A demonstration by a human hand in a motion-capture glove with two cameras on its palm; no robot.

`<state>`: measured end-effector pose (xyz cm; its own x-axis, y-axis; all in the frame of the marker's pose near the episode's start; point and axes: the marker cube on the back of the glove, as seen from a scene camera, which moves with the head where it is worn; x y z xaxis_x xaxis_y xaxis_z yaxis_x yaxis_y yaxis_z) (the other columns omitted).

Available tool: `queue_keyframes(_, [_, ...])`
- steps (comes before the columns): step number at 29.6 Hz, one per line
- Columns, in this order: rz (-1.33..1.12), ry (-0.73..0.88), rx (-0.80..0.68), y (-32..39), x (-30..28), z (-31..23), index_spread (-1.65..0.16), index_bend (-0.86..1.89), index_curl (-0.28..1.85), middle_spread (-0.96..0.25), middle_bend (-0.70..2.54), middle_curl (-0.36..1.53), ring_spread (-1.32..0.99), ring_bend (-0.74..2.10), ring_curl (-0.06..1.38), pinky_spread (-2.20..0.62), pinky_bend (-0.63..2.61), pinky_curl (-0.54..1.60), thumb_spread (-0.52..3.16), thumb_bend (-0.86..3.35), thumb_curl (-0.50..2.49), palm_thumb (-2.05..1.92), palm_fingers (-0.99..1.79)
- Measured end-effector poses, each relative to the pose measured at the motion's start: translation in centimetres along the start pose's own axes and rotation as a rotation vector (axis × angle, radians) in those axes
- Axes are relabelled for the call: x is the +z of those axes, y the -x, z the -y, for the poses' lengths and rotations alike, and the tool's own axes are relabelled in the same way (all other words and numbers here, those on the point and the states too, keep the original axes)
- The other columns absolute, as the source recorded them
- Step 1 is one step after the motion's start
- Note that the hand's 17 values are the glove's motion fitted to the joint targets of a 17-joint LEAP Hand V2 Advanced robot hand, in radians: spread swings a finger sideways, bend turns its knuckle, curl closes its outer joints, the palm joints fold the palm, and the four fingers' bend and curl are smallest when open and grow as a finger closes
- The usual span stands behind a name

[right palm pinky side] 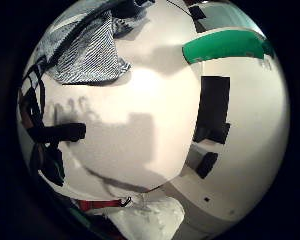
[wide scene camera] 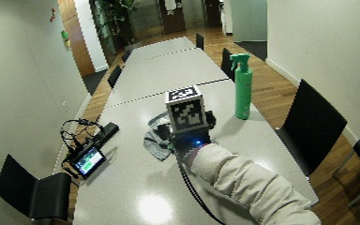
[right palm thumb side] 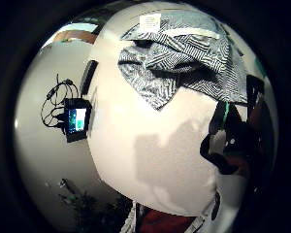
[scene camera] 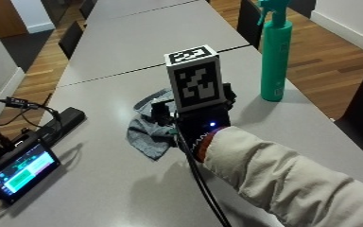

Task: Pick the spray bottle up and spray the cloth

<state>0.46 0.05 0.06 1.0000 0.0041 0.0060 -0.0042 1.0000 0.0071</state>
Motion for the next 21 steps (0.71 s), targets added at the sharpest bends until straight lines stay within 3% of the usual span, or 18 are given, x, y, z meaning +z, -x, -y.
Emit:
queue_keyframes(10, [0.014, -0.002, 0.049, -1.6, 0.1, -0.4, -0.15, 0.35, 0.25, -0.10, 0.81, 0.29, -0.13, 0.90, 0.33, -0.16, 0.78, 0.30, 0.63, 0.49, 0.26, 0.79, 1.49])
queue_keyframes(21, [0.004, 0.019, 0.028, -0.6, 0.5, -0.4, -0.18, 0.40, 0.36, -0.11, 0.90, 0.39, -0.15, 0.97, 0.43, -0.19, 0.85, 0.40, 0.82, 0.43, 0.35, 0.83, 1.39])
